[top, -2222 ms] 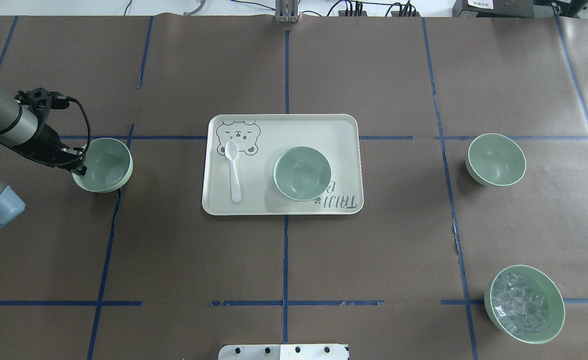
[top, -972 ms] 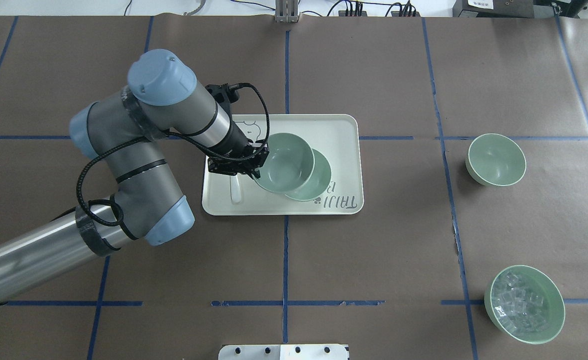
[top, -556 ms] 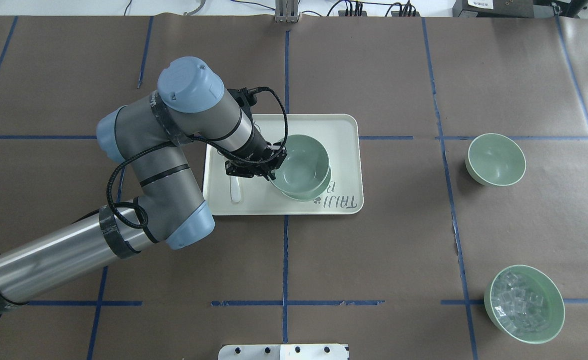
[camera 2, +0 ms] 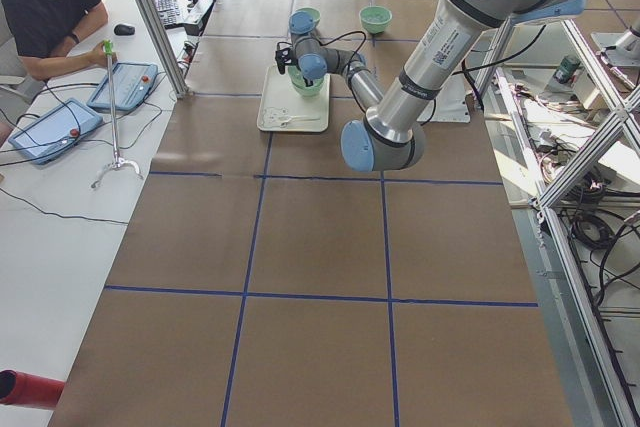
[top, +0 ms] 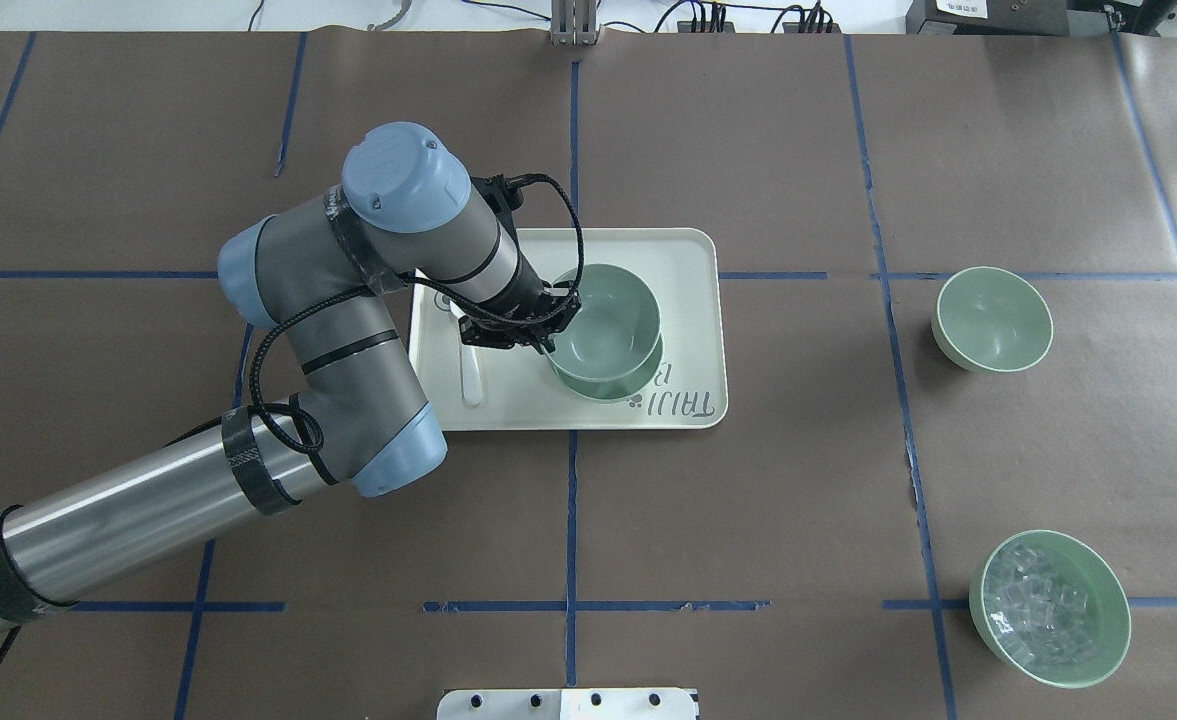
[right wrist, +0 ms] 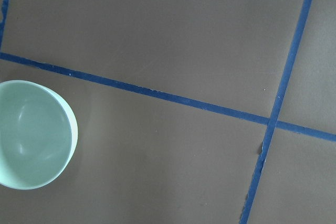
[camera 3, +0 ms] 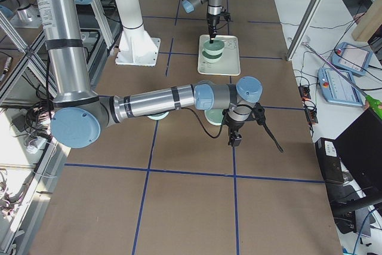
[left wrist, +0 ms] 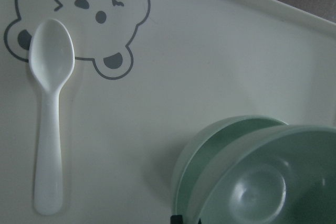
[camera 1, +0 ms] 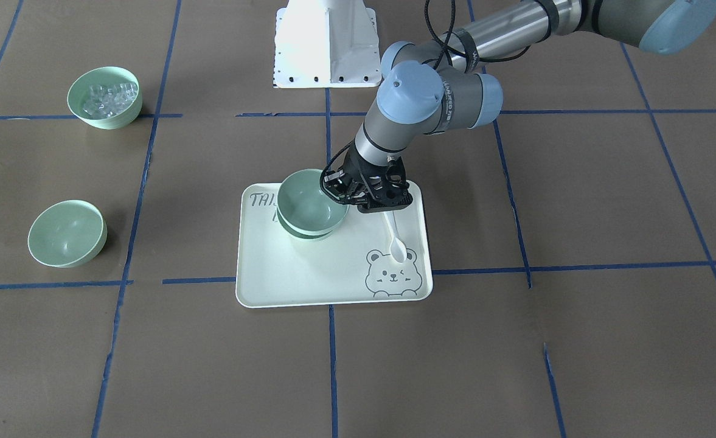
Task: Stack green bowls together
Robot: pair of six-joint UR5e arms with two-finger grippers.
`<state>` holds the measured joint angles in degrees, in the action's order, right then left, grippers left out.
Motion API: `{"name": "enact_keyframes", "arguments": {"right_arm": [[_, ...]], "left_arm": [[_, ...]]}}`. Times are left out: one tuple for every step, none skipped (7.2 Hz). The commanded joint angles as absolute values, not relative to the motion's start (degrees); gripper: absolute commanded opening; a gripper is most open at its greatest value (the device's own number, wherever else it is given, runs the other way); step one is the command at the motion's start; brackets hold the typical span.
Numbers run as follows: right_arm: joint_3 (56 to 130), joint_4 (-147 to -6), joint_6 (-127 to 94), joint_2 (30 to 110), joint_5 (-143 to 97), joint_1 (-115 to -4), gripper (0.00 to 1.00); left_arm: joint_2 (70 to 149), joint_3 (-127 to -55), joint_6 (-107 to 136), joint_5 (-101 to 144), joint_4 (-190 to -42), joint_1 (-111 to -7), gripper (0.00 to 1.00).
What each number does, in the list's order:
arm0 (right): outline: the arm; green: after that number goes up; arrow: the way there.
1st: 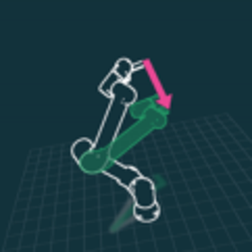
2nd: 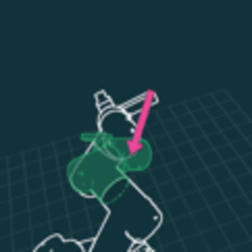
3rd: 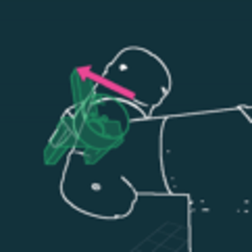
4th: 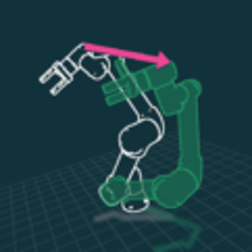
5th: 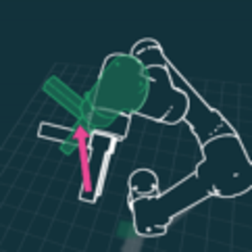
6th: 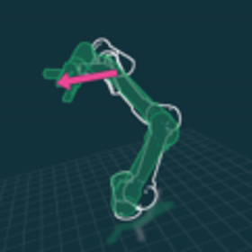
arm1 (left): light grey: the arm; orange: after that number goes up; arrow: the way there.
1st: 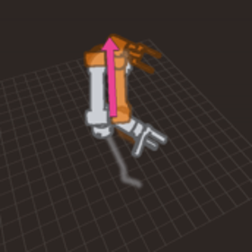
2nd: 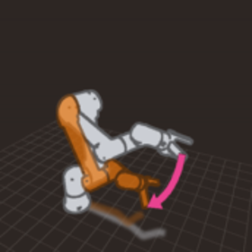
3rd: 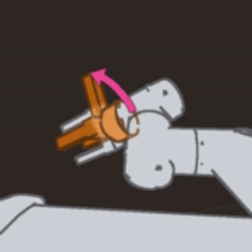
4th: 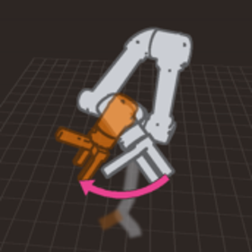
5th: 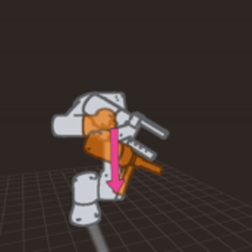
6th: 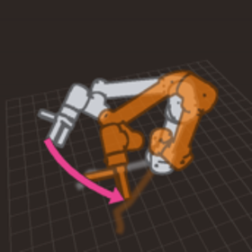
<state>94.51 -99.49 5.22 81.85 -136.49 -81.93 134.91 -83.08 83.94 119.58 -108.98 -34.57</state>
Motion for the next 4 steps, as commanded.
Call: {"name": "enact_keyframes", "arguments": {"right_arm": [[94.40, -99.58, 5.19, 81.91, -136.49, -81.91, 1.00], [94.39, -99.58, 5.19, 82.00, -136.49, -81.91, 1.00], [94.39, -99.49, 5.19, 82.00, -136.49, -81.91, 1.00], [94.39, -99.58, 5.19, 82.00, -136.49, -81.83, 1.00]], "left_arm": [[135.18, -82.71, 83.85, 119.44, -108.98, -34.10, 0.00], [135.18, -82.53, 83.85, 119.44, -109.07, -33.58, 0.07], [135.09, -82.27, 83.76, 117.88, -109.33, -32.44, 0.30], [135.35, -82.44, 83.59, 115.16, -109.68, -31.65, 0.99]]}}
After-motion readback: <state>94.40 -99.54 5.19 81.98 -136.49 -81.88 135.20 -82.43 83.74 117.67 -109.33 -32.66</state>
